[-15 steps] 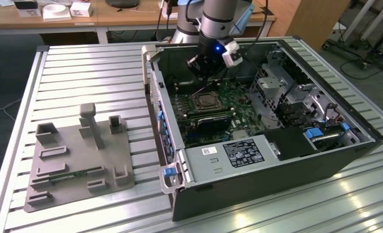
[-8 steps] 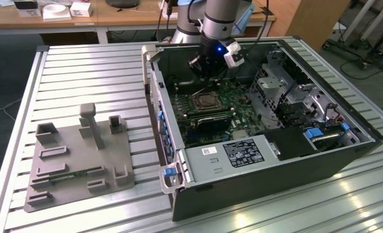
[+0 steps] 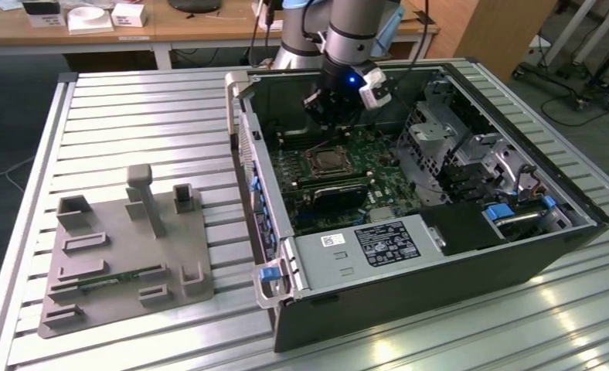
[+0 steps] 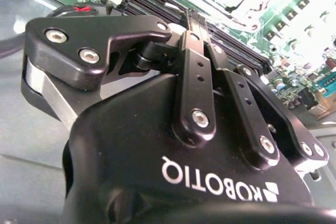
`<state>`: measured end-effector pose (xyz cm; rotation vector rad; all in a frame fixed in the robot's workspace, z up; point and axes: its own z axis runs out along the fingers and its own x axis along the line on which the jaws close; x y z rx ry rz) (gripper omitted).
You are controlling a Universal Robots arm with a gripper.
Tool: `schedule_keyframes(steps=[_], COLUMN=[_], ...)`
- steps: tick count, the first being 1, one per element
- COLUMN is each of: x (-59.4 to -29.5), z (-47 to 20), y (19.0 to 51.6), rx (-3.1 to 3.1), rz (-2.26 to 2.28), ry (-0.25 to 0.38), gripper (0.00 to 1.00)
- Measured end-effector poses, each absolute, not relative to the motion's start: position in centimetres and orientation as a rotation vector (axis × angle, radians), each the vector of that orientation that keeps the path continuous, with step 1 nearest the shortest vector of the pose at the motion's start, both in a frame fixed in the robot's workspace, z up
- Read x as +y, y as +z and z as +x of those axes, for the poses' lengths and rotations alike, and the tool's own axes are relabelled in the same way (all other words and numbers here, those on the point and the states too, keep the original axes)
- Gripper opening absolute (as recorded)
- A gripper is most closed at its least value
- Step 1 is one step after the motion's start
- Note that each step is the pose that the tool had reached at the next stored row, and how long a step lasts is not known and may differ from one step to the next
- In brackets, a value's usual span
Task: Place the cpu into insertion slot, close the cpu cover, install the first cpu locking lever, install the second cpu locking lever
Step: 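Install the first cpu locking lever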
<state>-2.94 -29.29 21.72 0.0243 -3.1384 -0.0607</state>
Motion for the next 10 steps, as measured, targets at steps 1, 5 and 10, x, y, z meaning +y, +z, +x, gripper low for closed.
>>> schedule_keyframes(steps=[1, 5, 10], x=[-29.29, -29.29, -29.29], z=[-2.87, -2.60, -2.27], y=[21.67, 21.46, 21.16], rx=[-3.138, -3.138, -3.138], rz=[0.024, 0.024, 0.024], ry=[-0.061, -0.061, -0.061], gripper=[0.10, 0.10, 0.10])
